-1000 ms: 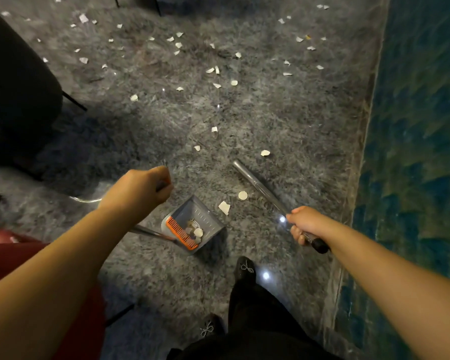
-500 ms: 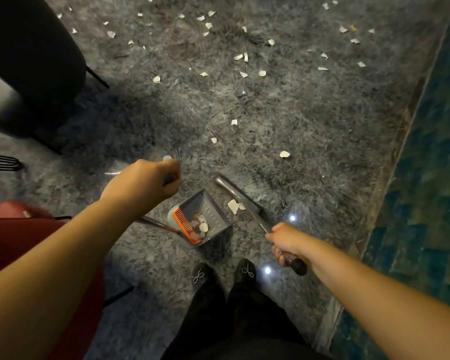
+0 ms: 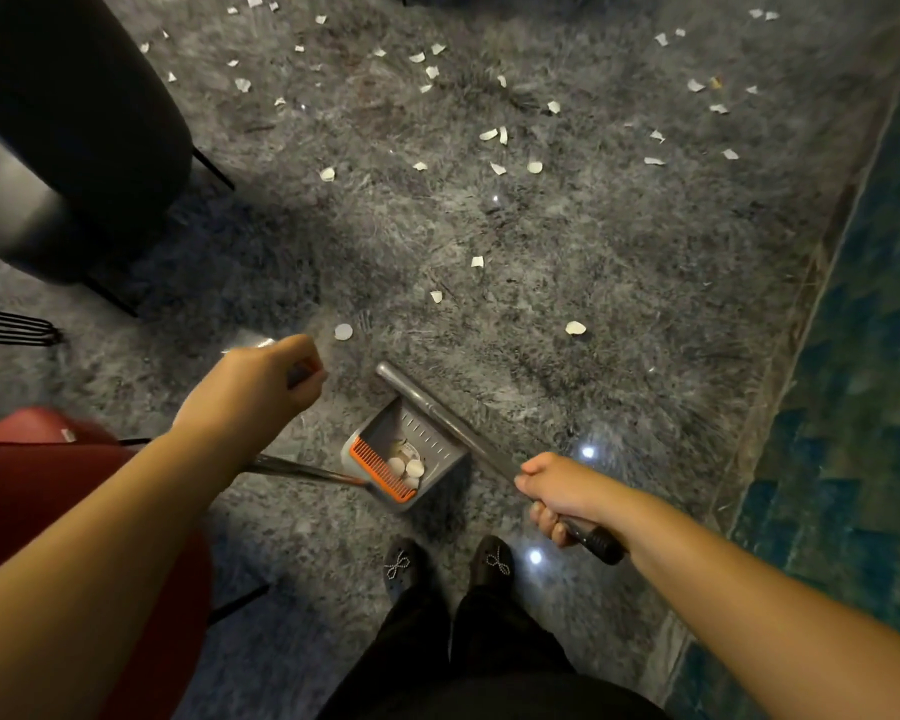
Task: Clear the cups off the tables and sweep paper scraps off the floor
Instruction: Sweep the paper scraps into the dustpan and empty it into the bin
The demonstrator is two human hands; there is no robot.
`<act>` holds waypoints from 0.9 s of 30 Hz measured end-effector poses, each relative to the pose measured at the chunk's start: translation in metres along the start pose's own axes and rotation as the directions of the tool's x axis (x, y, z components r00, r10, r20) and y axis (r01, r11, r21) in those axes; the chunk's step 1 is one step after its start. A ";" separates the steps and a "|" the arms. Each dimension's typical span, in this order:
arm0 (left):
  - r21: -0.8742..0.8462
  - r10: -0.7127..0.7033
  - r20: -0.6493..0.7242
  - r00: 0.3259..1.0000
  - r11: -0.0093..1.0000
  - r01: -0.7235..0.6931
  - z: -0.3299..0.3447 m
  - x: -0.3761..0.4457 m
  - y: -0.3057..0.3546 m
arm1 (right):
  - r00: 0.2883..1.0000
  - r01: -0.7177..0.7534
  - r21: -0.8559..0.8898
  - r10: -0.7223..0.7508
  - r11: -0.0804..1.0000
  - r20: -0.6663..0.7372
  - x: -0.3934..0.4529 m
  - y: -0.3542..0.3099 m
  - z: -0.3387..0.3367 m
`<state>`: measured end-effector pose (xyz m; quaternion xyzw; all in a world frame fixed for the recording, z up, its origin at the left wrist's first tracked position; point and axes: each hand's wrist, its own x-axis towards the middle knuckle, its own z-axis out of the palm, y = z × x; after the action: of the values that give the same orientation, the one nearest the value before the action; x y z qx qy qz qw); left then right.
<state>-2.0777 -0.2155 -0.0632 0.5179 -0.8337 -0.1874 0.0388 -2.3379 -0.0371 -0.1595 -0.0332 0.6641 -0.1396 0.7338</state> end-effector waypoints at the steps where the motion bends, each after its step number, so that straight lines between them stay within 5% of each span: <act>1: -0.021 -0.029 -0.026 0.999 0.999 0.028 -0.002 0.000 -0.006 | 1.000 0.023 -0.003 -0.023 1.000 -0.021 0.001 -0.005 -0.001; 14: -0.101 -0.130 -0.179 0.975 0.988 0.113 -0.055 0.056 -0.103 | 0.975 0.164 -0.090 -0.176 0.982 -0.137 0.028 -0.150 0.050; 27: -0.123 -0.228 -0.098 0.969 0.969 0.215 -0.117 0.139 -0.236 | 0.973 0.116 -0.239 -0.159 0.964 -0.169 0.109 -0.308 0.154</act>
<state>-1.9112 -0.4621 -0.0557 0.6146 -0.7553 -0.2079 0.0929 -2.2273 -0.3803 -0.1753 -0.1499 0.7378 -0.1158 0.6480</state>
